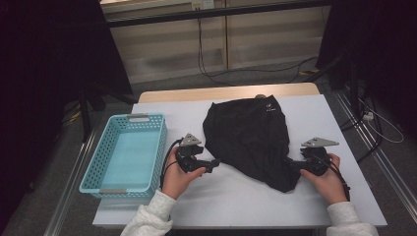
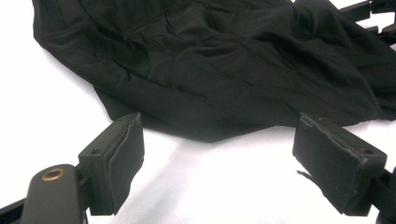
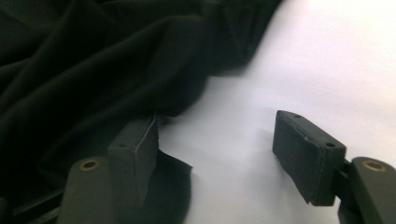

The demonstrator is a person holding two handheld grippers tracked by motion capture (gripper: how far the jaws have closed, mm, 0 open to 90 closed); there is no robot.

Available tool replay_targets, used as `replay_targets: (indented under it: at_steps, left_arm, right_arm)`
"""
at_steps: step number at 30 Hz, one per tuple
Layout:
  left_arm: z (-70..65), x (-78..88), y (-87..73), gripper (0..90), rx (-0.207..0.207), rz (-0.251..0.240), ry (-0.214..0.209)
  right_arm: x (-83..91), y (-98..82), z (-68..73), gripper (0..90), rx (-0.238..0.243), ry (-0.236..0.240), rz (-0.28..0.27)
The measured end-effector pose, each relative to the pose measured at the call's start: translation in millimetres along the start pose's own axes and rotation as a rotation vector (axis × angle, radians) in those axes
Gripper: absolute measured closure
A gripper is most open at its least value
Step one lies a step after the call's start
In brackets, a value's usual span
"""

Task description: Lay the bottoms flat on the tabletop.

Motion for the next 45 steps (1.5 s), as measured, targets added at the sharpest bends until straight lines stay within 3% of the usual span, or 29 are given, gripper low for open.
replay_targets:
  at_steps: [7, 10, 12, 14, 19, 22, 28, 31, 35, 38, 42, 45]
  left_arm:
    - [-1.6, -1.6, -1.5, 16.6, 0.001, 0.008, 0.011]
    - [-1.1, -0.5, -0.8, 16.2, 0.016, 0.002, 0.003]
    - [0.1, -0.3, -0.7, 16.2, 0.016, 0.0, 0.01]
    - [1.5, -1.3, -1.0, 16.2, 0.022, -0.001, 0.013]
    - [2.8, -3.7, -2.8, 16.2, 0.045, 0.021, 0.007]
    - [-1.6, -4.1, 0.1, 15.9, 0.037, 0.013, -0.004]
    - [1.7, -5.1, -0.7, 15.9, 0.04, 0.019, 0.002]
    - [2.3, -4.7, -0.6, 15.9, 0.037, 0.02, 0.007]
    - [0.5, -3.9, -0.1, 15.9, 0.034, 0.015, 0.009]
    - [1.5, -3.4, -0.9, 15.9, 0.032, 0.021, 0.006]
    - [3.1, -1.6, -1.1, 15.9, 0.038, 0.014, 0.012]
    - [4.0, 0.3, -2.1, 15.9, 0.042, 0.012, 0.015]
  right_arm:
    - [-4.0, 8.4, 19.2, 38.8, 0.004, 0.046, -0.002]
    - [-4.6, 10.0, 23.8, 47.5, 0.007, 0.055, -0.01]
    - [-3.6, 8.9, 20.7, 60.4, -0.012, 0.031, -0.005]
    - [-3.0, 8.2, 18.8, 63.9, -0.015, 0.01, -0.003]
    - [-1.7, 7.8, 21.7, 87.9, -0.004, 0.039, -0.017]
    - [0.0, 7.6, 21.5, 89.2, -0.022, 0.055, -0.031]
    - [12.7, 13.5, 14.9, 88.4, -0.039, 0.054, -0.08]
    - [17.7, 16.5, 14.5, 68.9, -0.01, 0.026, -0.065]
    - [23.0, 24.4, 17.5, 52.7, -0.005, 0.016, -0.079]
    - [26.2, 31.5, 22.1, 46.9, 0.012, 0.002, -0.083]
    - [30.6, 44.6, 33.3, 39.6, 0.043, 0.019, -0.117]
    - [25.0, 48.7, 45.5, 38.0, 0.074, 0.06, -0.117]
Point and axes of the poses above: each handheld gripper's, and its own axes: x roughly backward along the jaws, y roughly out of its top, z roughly to its left, the point moved 6 cm from there along -x, roughly forward along the jaws, and after that the axes turned 9 degrees about x, right-handed, at the moved point
